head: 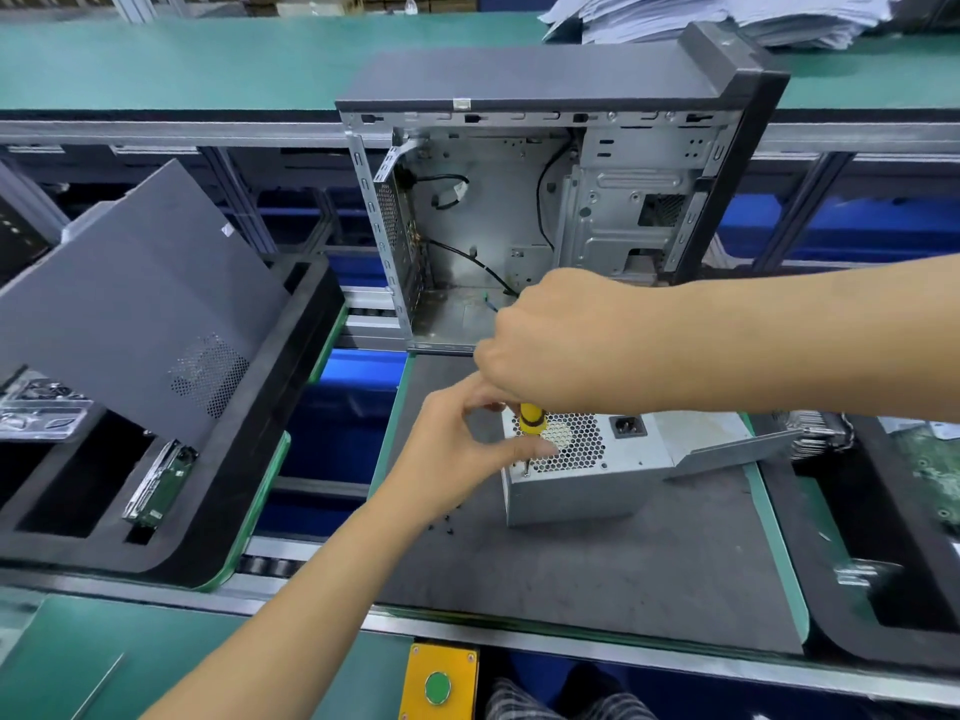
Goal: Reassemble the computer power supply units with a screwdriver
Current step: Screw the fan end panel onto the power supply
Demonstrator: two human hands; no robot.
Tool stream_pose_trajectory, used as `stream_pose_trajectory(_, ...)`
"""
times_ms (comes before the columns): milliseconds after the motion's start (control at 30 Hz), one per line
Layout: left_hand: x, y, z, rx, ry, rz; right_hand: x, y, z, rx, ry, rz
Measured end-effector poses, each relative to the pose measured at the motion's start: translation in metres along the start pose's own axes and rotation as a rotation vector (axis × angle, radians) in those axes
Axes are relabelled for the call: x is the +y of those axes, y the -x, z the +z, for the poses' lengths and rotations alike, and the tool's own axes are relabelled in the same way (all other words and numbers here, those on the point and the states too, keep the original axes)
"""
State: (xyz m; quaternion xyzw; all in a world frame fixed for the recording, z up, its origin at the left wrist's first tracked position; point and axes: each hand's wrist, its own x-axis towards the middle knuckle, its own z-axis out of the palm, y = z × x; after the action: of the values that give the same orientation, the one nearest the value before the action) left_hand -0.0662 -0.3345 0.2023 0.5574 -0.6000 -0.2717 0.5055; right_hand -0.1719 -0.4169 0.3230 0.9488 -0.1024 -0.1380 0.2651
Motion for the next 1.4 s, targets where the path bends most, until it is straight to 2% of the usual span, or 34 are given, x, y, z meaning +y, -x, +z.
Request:
stream_pose_trajectory(100, 0.005, -0.002, 0.002, -0.024, 0.007, 0.051, 0.005, 0.01, -0.002, 0.006, -0.056, -0.034)
stream_pose_trajectory(200, 0.006, -0.003, -0.005, -0.139, 0.018, 0.009, 0.015, 0.018, -0.012, -0.115, -0.179, -0.184)
stream_pose_trajectory(300, 0.009, -0.004, -0.006, -0.229, 0.069, -0.038, 0.013, 0.018, -0.015, -0.109, -0.127, -0.174)
stream_pose_trajectory(467, 0.016, -0.011, 0.008, -0.009, 0.165, -0.081, 0.0, 0.013, -0.009, 0.035, -0.071, 0.039)
stream_pose_trajectory(533, 0.014, -0.012, 0.008, -0.023, 0.221, -0.068, 0.005, 0.016, -0.004, 0.052, -0.114, 0.043)
stream_pose_trajectory(633, 0.011, -0.011, 0.0, -0.144, 0.349, -0.071, 0.02, 0.022, 0.0, -0.023, -0.287, -0.075)
stream_pose_trajectory(733, 0.009, -0.008, -0.001, -0.272, 0.371, -0.08, 0.018, 0.025, -0.001, 0.032, -0.158, -0.046)
stream_pose_trajectory(867, 0.01, -0.004, 0.006, -0.074, 0.335, -0.111, 0.006, 0.019, -0.008, 0.075, 0.009, 0.032)
stream_pose_trajectory(967, 0.013, -0.005, 0.004, -0.101, 0.336, -0.12, 0.008, 0.02, -0.013, 0.029, -0.038, 0.039)
stream_pose_trajectory(1100, 0.005, -0.005, -0.008, -0.192, 0.332, -0.125, 0.01, 0.019, -0.016, -0.085, -0.222, -0.142)
stream_pose_trajectory(1200, 0.004, -0.001, -0.004, -0.271, 0.391, -0.094, 0.005, 0.016, -0.013, -0.072, -0.14, -0.034)
stream_pose_trajectory(1333, 0.002, 0.0, 0.004, -0.149, 0.384, -0.083, -0.001, 0.016, -0.021, 0.012, 0.045, 0.065)
stream_pose_trajectory(1400, -0.001, -0.001, 0.001, -0.171, 0.362, -0.084, -0.001, 0.017, -0.018, 0.012, 0.021, 0.058)
